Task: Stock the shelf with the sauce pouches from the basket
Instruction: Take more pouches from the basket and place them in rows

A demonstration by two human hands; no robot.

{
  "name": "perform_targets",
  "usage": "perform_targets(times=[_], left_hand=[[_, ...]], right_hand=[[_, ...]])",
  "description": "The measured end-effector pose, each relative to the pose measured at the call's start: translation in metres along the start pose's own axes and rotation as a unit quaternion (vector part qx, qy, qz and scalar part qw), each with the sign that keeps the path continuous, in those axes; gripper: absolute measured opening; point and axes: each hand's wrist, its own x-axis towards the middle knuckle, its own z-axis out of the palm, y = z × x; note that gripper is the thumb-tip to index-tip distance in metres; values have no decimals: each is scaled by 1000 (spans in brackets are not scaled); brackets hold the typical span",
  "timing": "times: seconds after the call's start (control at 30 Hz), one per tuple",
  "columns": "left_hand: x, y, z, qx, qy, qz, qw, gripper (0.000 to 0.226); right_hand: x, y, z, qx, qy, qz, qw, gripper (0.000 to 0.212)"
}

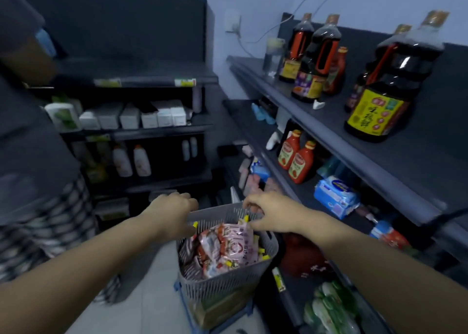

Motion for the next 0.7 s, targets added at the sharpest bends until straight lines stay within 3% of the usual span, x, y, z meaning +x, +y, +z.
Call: perform_targets(times=[0.17, 0.5, 0.63, 0.7], left_hand=[[41, -30, 39, -33, -85, -60, 994, 36], [147, -51, 146, -141, -228, -157, 950, 32], [168, -50, 202, -228, -259, -194, 918, 40], [176, -52, 234, -270, -256, -214, 903, 50]], right_hand=[[72, 34, 32, 48, -48, -1, 998, 37], [175, 144, 118, 90, -213, 98, 968, 40], [197, 174, 151, 116, -233, 140, 955, 12], [204, 183, 172, 139, -236, 149, 950, 16]])
